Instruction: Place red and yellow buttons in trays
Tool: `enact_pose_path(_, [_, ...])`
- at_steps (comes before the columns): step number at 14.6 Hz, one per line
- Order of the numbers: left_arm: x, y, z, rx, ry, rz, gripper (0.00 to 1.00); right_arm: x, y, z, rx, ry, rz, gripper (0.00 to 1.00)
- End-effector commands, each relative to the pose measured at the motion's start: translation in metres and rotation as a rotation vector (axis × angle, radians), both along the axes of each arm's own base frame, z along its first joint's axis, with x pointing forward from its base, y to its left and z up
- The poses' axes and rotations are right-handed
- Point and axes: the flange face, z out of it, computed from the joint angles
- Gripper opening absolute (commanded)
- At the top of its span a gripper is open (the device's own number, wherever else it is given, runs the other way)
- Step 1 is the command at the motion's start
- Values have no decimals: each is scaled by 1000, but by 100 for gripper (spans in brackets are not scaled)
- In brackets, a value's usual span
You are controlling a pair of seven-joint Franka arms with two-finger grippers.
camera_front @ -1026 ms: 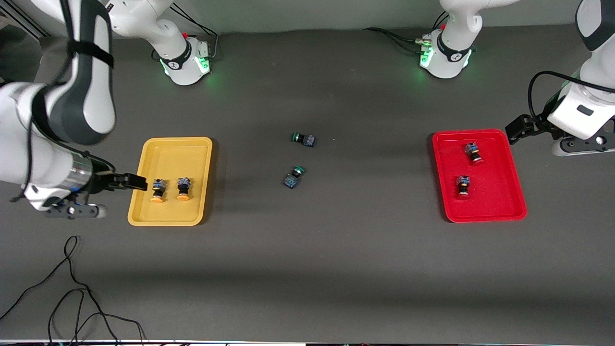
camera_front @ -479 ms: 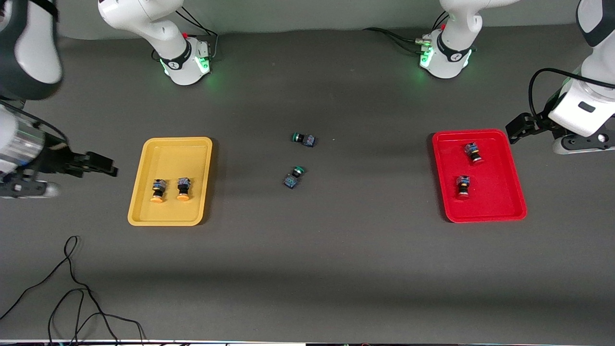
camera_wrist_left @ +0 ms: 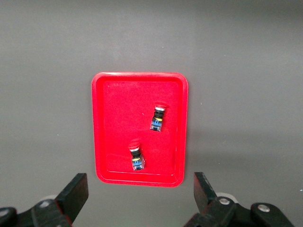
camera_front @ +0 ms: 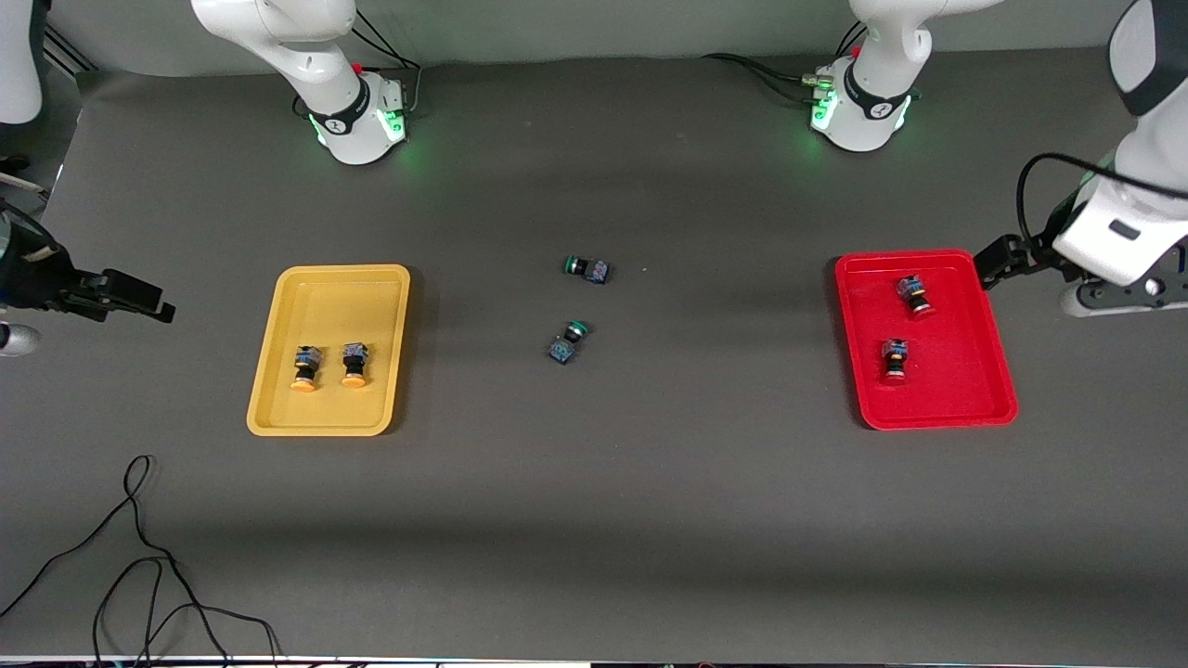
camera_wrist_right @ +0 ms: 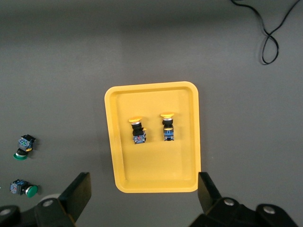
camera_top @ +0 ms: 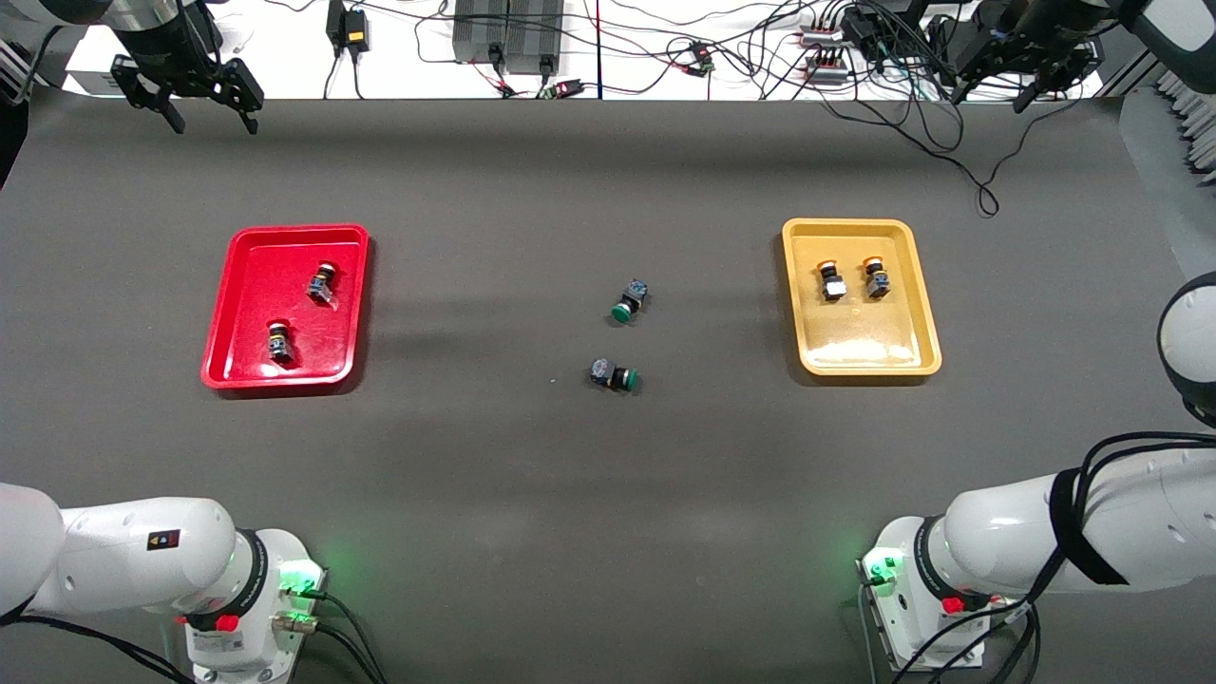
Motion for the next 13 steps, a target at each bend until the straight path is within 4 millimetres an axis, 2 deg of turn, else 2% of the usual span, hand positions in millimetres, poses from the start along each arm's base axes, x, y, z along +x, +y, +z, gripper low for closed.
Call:
enact_pose_path(1, [7,2,-1,9,2,-9,99,-8,2,9,-29,-3,-7,100])
enact_pose_path(7, [0,-1,4,21,29,1,99,-11,1,6,-85,31,15,100])
enact_pose_path(13, [3,-4,9,-16,-5,-12,99,-14,1,7,-85,46,17,100])
